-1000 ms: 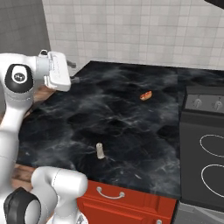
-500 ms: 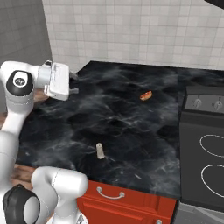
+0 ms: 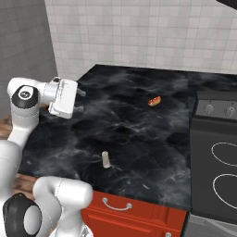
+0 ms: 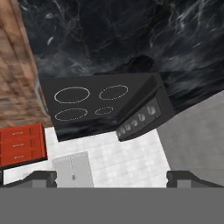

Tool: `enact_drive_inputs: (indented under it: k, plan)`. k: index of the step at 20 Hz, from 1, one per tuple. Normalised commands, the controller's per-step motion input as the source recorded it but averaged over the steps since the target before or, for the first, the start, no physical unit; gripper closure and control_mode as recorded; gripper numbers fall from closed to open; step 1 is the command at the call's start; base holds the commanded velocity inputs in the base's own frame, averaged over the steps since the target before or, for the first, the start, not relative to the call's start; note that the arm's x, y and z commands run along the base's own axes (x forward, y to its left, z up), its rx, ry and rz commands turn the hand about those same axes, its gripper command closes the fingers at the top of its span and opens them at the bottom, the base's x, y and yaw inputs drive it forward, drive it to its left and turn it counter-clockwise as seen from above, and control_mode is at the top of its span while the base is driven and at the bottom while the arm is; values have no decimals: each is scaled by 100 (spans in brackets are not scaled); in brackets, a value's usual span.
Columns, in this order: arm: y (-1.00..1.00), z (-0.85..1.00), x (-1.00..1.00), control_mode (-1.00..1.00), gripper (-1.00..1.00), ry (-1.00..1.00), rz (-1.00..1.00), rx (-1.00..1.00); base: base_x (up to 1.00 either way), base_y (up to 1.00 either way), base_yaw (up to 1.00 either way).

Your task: Pick the candle and jar from the dining table and place them in the open cabinet. Close the cabinet after placing the objects.

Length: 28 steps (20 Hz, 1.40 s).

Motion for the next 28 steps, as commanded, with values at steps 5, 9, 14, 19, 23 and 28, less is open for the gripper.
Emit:
enact_drive_inputs:
  k: [5, 9, 14, 19, 23, 28]
  plan:
    - [1, -41, 13, -100, -100, 0, -7, 0, 0, 0, 0]
    - [6, -36, 18, -100, -100, 0, -5, 0, 0, 0, 0]
    - [7, -35, 12, -100, -100, 0, -4, 0, 0, 0, 0]
    - [5, -34, 1, -100, -100, 0, -4, 0, 0, 0, 0]
    - [2, -28, -9, -100, -100, 0, -6, 0, 0, 0, 0]
    - [0, -24, -44, -100, -100, 0, -11, 0, 0, 0, 0]
